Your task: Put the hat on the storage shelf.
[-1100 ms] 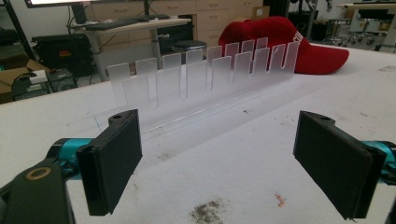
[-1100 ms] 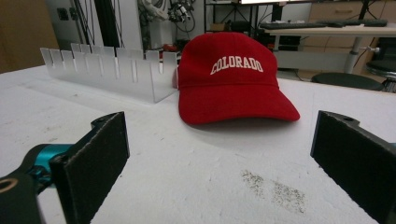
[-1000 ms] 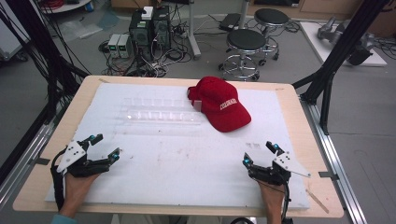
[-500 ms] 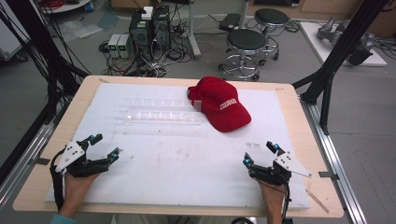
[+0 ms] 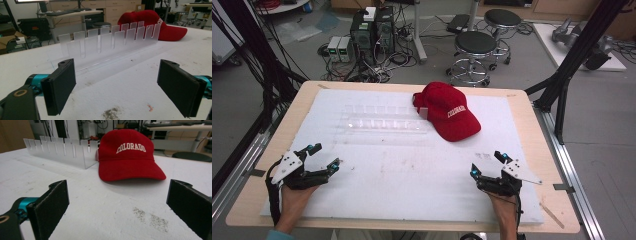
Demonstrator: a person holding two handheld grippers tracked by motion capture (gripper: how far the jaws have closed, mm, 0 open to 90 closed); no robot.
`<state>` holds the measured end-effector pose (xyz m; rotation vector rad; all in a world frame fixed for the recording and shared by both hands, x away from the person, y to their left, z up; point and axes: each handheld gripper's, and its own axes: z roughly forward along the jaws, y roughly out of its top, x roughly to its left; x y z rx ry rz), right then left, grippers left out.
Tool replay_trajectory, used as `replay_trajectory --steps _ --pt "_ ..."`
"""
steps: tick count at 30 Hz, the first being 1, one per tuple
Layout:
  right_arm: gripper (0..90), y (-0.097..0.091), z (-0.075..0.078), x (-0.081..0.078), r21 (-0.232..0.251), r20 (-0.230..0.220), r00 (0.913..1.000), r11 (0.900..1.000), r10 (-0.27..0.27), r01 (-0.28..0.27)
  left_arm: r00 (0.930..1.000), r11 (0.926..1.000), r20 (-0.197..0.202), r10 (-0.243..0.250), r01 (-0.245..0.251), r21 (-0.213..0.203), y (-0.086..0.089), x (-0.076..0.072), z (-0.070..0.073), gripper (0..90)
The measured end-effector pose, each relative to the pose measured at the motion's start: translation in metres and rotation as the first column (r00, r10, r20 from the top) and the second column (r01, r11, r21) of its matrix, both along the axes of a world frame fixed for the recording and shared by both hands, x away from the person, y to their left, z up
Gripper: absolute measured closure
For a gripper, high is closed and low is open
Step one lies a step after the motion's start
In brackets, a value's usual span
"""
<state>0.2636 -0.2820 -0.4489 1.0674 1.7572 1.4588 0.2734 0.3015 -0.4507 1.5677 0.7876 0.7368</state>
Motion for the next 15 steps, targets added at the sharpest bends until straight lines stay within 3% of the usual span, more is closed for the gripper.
replay_trajectory --steps 8,15 --pt "3.1 0.003 0.020 0.014 -0.006 -0.035 0.9986 0.9992 0.039 -0.039 1.0000 1.0000 -0.001 0.001 -0.001 0.006 -0.001 0.000 0.000 15.6" --pt "3.2 0.007 0.053 0.051 -0.036 -0.111 0.9917 0.9969 0.065 -0.070 0.9999 1.0000 -0.012 0.000 0.000 -0.003 0.000 0.001 0.000 15.6"
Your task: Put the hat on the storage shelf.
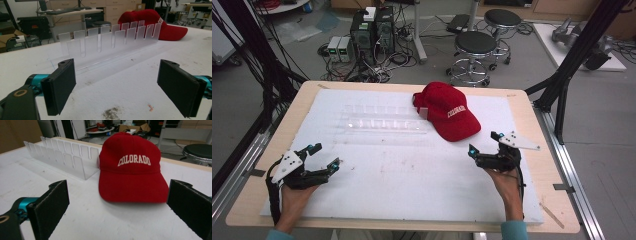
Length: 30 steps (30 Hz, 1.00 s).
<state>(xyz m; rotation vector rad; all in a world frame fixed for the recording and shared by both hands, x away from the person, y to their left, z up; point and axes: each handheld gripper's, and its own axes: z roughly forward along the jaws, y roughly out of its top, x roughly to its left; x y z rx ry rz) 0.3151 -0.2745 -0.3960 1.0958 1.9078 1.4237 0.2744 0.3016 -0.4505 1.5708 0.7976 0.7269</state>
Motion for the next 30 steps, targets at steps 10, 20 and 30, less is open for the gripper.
replay_trajectory --steps 10,20,30 --pt "3.2 0.011 0.030 0.047 -0.050 -0.042 0.9985 0.9981 0.036 -0.038 1.0000 1.0000 -0.003 -0.001 0.001 -0.008 0.001 0.001 0.000 15.5" --pt "3.3 0.013 0.038 0.084 -0.059 -0.093 0.9951 0.9974 0.035 -0.041 0.9999 1.0000 -0.017 -0.002 0.002 -0.010 0.001 0.002 0.000 15.6" --pt "4.5 0.036 0.054 0.125 -0.088 -0.102 0.9918 0.9923 0.077 -0.086 0.9999 0.9999 -0.011 -0.007 0.007 -0.011 0.001 0.001 0.000 15.5"
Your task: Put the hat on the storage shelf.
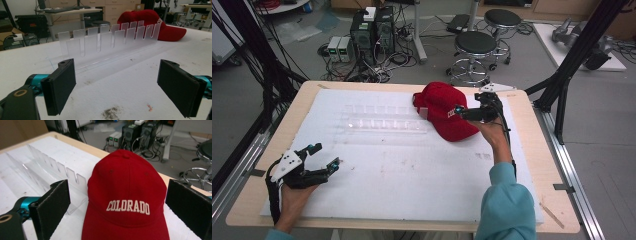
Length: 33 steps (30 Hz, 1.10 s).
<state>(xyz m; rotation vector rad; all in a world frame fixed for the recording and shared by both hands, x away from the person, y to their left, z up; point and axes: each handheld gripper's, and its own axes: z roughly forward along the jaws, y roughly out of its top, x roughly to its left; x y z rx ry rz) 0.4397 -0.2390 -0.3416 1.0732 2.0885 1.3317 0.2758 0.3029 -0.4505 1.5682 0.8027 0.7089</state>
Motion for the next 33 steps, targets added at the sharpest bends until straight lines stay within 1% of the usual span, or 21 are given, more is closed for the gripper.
replay_trajectory --steps 1,3,4,5,7,8,9,11,13,14,15,17,19,21,22,23,25,26,28,29,33 --pt "4.5 0.001 0.000 0.003 -0.012 -0.009 0.9999 0.9999 -0.004 0.004 1.0000 1.0000 0.002 -0.001 0.001 0.002 0.000 0.000 0.000 15.5" --pt "4.5 0.006 0.000 0.012 -0.030 -0.044 0.9990 0.9995 -0.001 0.000 1.0000 1.0000 0.003 0.000 0.000 0.002 0.000 0.000 0.000 15.5" --pt "4.6 0.008 -0.001 0.015 -0.037 -0.026 0.9997 0.9993 0.000 -0.001 1.0000 1.0000 0.004 0.000 0.000 0.002 0.000 -0.001 0.000 15.5" --pt "4.5 0.010 -0.001 0.019 -0.035 -0.035 0.9994 0.9994 0.000 -0.001 1.0000 1.0000 0.005 -0.001 0.001 0.004 0.000 -0.001 0.000 15.5" --pt "4.5 0.013 -0.001 0.026 -0.053 -0.064 0.9980 0.9986 -0.005 0.002 1.0000 1.0000 0.010 -0.002 0.002 0.004 0.000 -0.001 0.000 15.5" --pt "4.6 0.016 0.001 0.029 -0.064 -0.065 0.9979 0.9979 -0.002 -0.002 0.9999 1.0000 0.016 0.000 0.000 0.004 -0.001 -0.002 0.000 15.5" --pt "5.0 0.018 0.003 0.032 -0.072 -0.052 0.9986 0.9974 -0.005 0.001 0.9999 1.0000 0.016 -0.001 0.001 0.007 -0.001 -0.002 0.000 15.5" --pt "5.0 0.022 0.006 0.041 -0.078 -0.074 0.9972 0.9970 -0.007 0.001 0.9999 1.0000 0.016 0.001 -0.001 0.008 -0.001 -0.002 0.000 15.5" --pt "5.1 0.026 0.007 0.047 -0.113 -0.078 0.9968 0.9936 -0.017 0.008 0.9999 1.0000 0.016 0.000 0.000 0.008 -0.001 -0.002 0.000 15.5" --pt "5.3 0.028 0.007 0.050 -0.116 -0.072 0.9972 0.9932 -0.019 0.010 0.9999 1.0000 0.015 0.000 -0.001 0.009 -0.001 -0.002 0.000 15.5" --pt "5.9 0.029 0.005 0.053 -0.108 -0.078 0.9968 0.9941 -0.019 0.010 0.9999 1.0000 0.016 0.000 0.000 0.009 -0.001 -0.002 0.000 15.5" --pt "5.9 0.031 0.001 0.058 -0.121 -0.086 0.9958 0.9924 -0.031 0.020 0.9999 1.0000 0.015 0.000 0.000 0.009 -0.001 -0.002 0.000 15.5" --pt "5.9 0.034 -0.004 0.063 -0.141 -0.106 0.9937 0.9899 -0.035 0.020 0.9999 1.0000 0.013 0.000 0.000 0.010 -0.001 -0.002 0.000 15.5" --pt "5.9 0.036 -0.010 0.068 -0.162 -0.108 0.9931 0.9864 -0.046 0.028 0.9999 1.0000 0.015 0.000 0.000 0.009 -0.001 -0.001 0.000 15.5" --pt "6.0 0.037 -0.012 0.070 -0.156 -0.114 0.9922 0.9873 -0.051 0.033 0.9999 0.9999 0.014 -0.001 0.001 0.011 -0.001 -0.001 0.000 15.5" --pt "8.0 0.038 -0.014 0.072 -0.155 -0.119 0.9913 0.9871 -0.057 0.038 0.9999 1.0000 0.012 0.000 0.000 0.009 -0.001 -0.001 0.000 15.5" --pt "17.1 0.040 -0.017 0.075 -0.172 -0.120 0.9909 0.9844 -0.060 0.039 0.9999 1.0000 0.011 -0.001 0.001 0.009 -0.001 -0.001 0.000 15.5" --pt "17.0 0.042 -0.021 0.077 -0.199 -0.121 0.9903 0.9790 -0.069 0.044 0.9999 1.0000 0.011 -0.001 0.001 0.009 -0.001 -0.001 0.000 15.5" --pt "17.0 0.042 -0.024 0.079 -0.197 -0.126 0.9893 0.9792 -0.073 0.047 0.9999 0.9999 0.014 -0.002 0.001 0.012 -0.001 -0.001 0.000 15.6" --pt "17.0 0.042 -0.026 0.081 -0.186 -0.142 0.9873 0.9816 -0.071 0.044 0.9999 0.9999 0.015 -0.001 0.000 0.013 -0.002 -0.002 0.000 15.6" --pt "17.8 0.043 -0.034 0.085 -0.210 -0.156 0.9843 0.9764 -0.083 0.049 1.0000 0.9999 0.009 0.000 0.000 0.015 -0.002 -0.001 0.000 15.6"
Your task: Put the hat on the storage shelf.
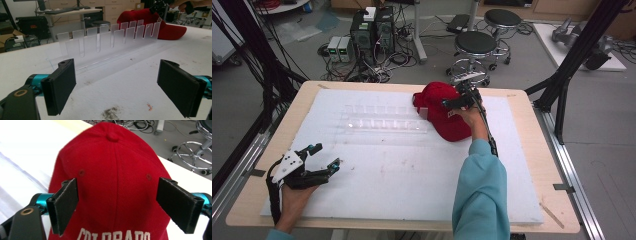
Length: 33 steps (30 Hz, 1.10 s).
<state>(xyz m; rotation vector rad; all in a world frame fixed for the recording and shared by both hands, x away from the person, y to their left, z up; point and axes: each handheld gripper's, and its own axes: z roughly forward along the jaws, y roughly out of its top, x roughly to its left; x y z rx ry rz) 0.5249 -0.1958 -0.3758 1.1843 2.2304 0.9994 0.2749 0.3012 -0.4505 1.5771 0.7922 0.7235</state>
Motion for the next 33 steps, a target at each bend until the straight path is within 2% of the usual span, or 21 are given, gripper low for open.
replay_trajectory --steps 3,4,13,14,15,17,21,22,27,33 --pt "22.8 -0.001 -0.003 0.002 -0.001 -0.012 0.9999 1.0000 -0.008 0.008 1.0000 1.0000 0.000 -0.001 0.001 -0.001 0.000 0.000 0.000 15.6" --pt "26.8 -0.001 -0.004 0.002 0.004 -0.022 0.9997 1.0000 -0.007 0.007 1.0000 1.0000 -0.001 -0.001 0.001 -0.001 0.000 0.000 0.000 15.6" --pt "39.8 0.000 -0.009 0.005 -0.004 -0.061 0.9981 1.0000 0.005 -0.005 1.0000 1.0000 -0.001 -0.002 0.002 -0.002 0.000 0.000 0.000 15.6" --pt "42.7 0.000 -0.010 0.005 -0.010 -0.065 0.9979 0.9999 0.006 -0.007 1.0000 1.0000 -0.002 -0.002 0.002 -0.002 0.000 0.000 0.000 15.6" --pt "50.6 0.001 -0.011 0.006 -0.020 -0.068 0.9976 0.9997 0.015 -0.017 1.0000 1.0000 -0.001 -0.002 0.002 -0.004 0.000 0.000 0.000 15.6" --pt "53.2 0.002 -0.011 0.005 -0.027 -0.074 0.9972 0.9995 0.011 -0.013 1.0000 1.0000 -0.002 -0.002 0.002 -0.003 0.000 0.000 0.000 15.6" --pt "76.6 0.004 -0.011 0.004 -0.039 -0.105 0.9944 0.9991 0.015 -0.019 1.0000 1.0000 -0.002 -0.003 0.003 -0.002 0.000 0.000 0.000 15.6" --pt "79.8 0.004 -0.011 0.004 -0.048 -0.114 0.9934 0.9987 0.013 -0.019 1.0000 1.0000 -0.001 -0.003 0.003 -0.002 0.000 0.000 0.000 15.6" --pt "83.1 0.004 -0.011 0.003 -0.067 -0.119 0.9928 0.9974 0.017 -0.025 1.0000 1.0000 -0.004 -0.003 0.003 -0.003 0.001 0.000 0.000 15.7" --pt "83.6 0.003 -0.008 0.001 -0.059 -0.111 0.9936 0.9979 0.020 -0.027 1.0000 1.0000 -0.004 -0.003 0.003 -0.001 0.000 0.000 0.000 15.7"
